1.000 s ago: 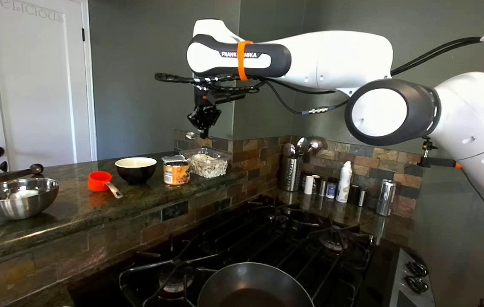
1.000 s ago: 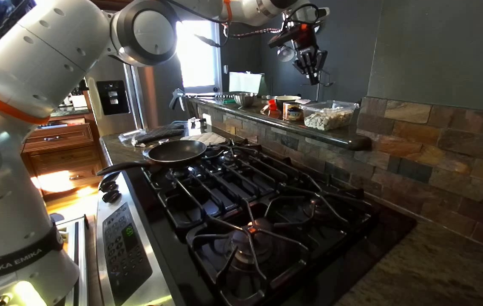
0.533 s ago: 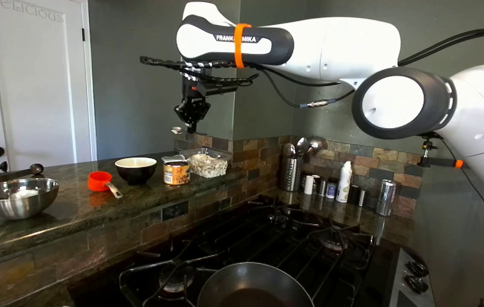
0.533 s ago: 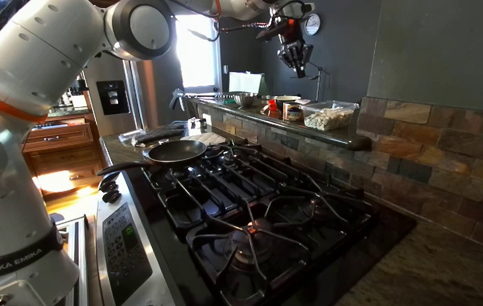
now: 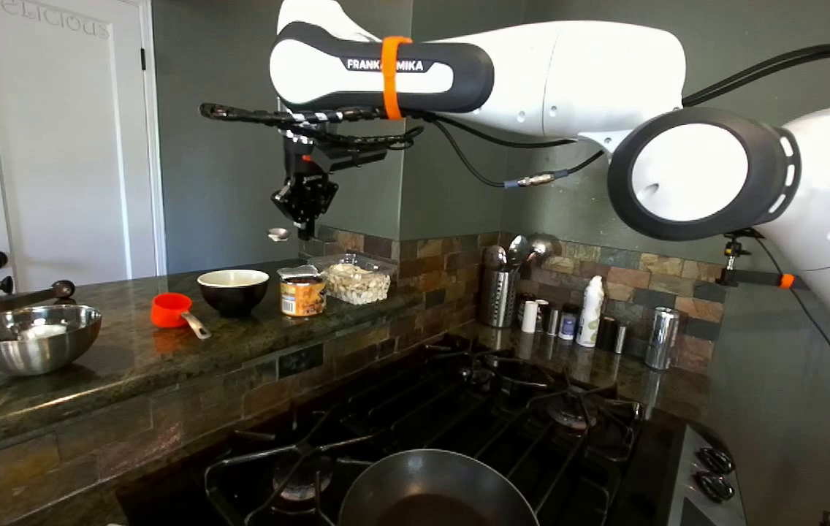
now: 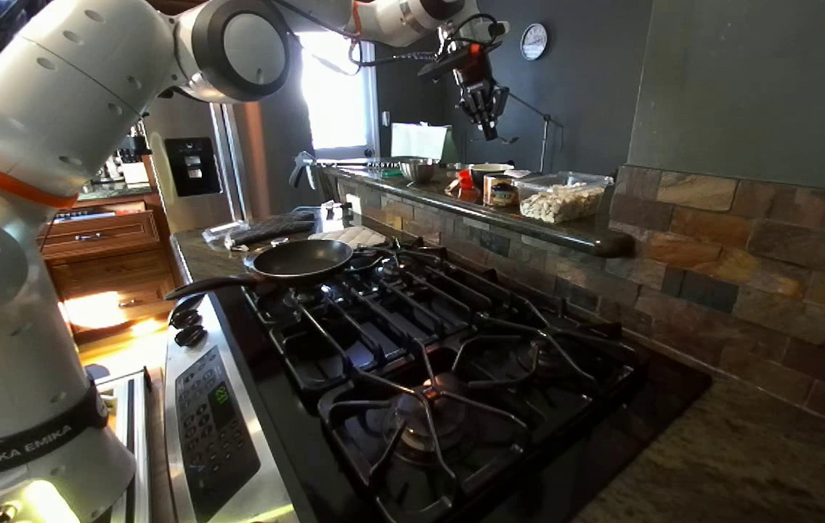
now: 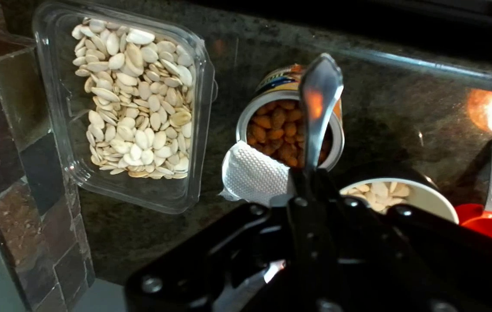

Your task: Put a spoonful of the clear lunchbox's contents into the black bowl

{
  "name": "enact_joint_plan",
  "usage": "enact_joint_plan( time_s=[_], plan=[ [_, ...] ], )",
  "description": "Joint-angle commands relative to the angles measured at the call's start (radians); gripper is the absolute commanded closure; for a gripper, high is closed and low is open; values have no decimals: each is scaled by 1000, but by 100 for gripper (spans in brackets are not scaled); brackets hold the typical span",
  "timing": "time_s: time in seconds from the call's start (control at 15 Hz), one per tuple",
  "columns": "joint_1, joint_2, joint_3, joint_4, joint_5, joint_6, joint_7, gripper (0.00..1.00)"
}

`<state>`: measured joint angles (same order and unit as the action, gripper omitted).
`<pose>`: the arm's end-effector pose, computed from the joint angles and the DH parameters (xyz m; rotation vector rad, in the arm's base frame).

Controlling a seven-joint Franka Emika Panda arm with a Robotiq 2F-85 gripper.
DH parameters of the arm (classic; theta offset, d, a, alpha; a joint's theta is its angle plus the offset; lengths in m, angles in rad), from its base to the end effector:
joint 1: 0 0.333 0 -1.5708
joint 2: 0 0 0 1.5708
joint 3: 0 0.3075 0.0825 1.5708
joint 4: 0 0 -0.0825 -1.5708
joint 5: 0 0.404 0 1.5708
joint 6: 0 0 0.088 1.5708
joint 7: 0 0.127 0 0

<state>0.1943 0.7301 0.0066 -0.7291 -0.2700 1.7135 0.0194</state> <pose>0.7663 0.1230 0.5372 2.8644 0.2636 0.4077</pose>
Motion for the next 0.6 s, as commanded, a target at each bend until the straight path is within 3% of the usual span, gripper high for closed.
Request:
enact_joint_plan(
  time_s=[0.0,0.53],
  plan=[
    [36,2,-19,-28,-59,3,-3,98],
    [104,65,-33,4,-196,3,-49,98]
  ],
)
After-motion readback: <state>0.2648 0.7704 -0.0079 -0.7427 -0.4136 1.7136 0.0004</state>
